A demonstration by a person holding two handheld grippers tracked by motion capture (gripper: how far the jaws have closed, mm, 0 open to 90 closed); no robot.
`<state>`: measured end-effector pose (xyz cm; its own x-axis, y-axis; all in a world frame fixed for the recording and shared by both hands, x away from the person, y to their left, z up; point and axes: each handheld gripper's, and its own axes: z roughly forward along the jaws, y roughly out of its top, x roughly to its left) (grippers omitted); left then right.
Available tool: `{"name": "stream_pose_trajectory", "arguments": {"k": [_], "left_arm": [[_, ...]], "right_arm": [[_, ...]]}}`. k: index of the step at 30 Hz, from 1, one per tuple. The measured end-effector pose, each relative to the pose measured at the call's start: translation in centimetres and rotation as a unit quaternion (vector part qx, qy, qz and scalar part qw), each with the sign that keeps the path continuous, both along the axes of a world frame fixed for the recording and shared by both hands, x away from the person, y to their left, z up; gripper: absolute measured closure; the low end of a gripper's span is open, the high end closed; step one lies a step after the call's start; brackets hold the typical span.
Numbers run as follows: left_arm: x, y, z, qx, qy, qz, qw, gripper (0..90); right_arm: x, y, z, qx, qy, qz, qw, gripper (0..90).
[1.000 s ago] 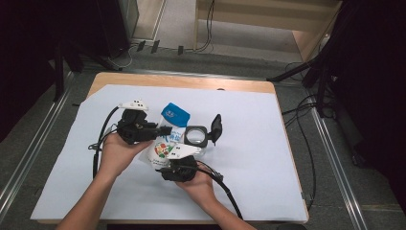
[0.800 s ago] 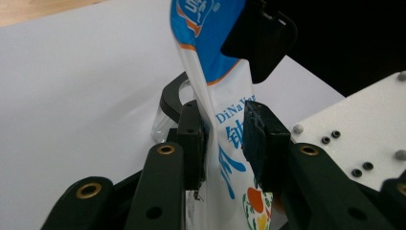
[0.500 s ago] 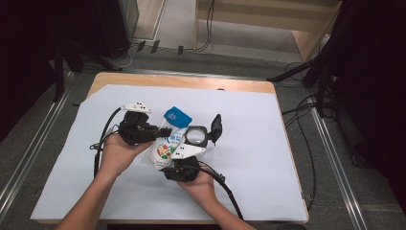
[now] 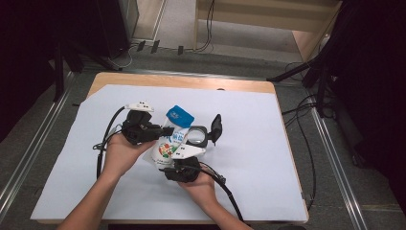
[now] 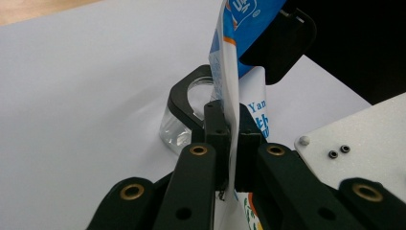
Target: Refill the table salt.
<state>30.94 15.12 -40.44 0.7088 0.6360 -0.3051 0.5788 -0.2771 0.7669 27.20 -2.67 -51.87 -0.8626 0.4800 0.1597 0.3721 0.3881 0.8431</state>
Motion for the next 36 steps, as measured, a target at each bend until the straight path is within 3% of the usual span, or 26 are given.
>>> {"name": "stream_pose_trajectory", "arguments": {"k": [4, 10, 14, 17, 21, 24, 28, 31, 36], "left_arm": [[0.3, 0.0, -0.2, -0.014, 0.004, -0.011, 0.9998, 82.4], [0.5, -0.3, -0.5, -0.009, 0.006, -0.03, 0.9995, 76.7], [0.5, -0.2, -0.6, -0.005, 0.009, -0.031, 0.9995, 81.9], [0.4, -0.4, -0.7, 0.005, 0.009, -0.027, 0.9996, 88.4], [0.4, -0.4, -0.6, 0.008, 0.01, -0.018, 0.9998, 89.9], [0.5, -0.2, -0.6, 0.015, 0.01, -0.004, 0.9998, 90.0], [0.5, -0.2, -0.7, 0.012, 0.014, 0.004, 0.9998, 90.0], [0.5, -0.3, -0.8, -0.001, 0.017, -0.004, 0.9998, 88.6], [0.6, -0.6, -0.8, -0.012, 0.021, -0.013, 0.9996, 81.0]], "right_arm": [[0.2, -0.6, 0.0, 0.026, 0.015, -0.007, 0.9995, 65.9], [0.5, -1.3, 0.2, 0.05, 0.026, -0.008, 0.9984, 66.8], [0.5, -1.2, 0.1, 0.048, 0.028, -0.005, 0.9985, 66.9], [0.3, -0.9, 0.1, 0.038, 0.021, 0.0, 0.9991, 65.3], [0.0, -0.5, 0.2, 0.027, 0.006, 0.004, 0.9996, 60.7], [-0.3, -0.3, 0.4, 0.013, -0.013, -0.003, 0.9998, 51.3], [-0.8, 0.0, 0.6, -0.004, -0.033, -0.03, 0.999, 51.2], [-0.6, -0.2, 0.6, 0.003, -0.021, -0.034, 0.9992, 59.5], [-0.3, -0.8, 0.4, 0.023, -0.003, -0.031, 0.9993, 63.0]]}}
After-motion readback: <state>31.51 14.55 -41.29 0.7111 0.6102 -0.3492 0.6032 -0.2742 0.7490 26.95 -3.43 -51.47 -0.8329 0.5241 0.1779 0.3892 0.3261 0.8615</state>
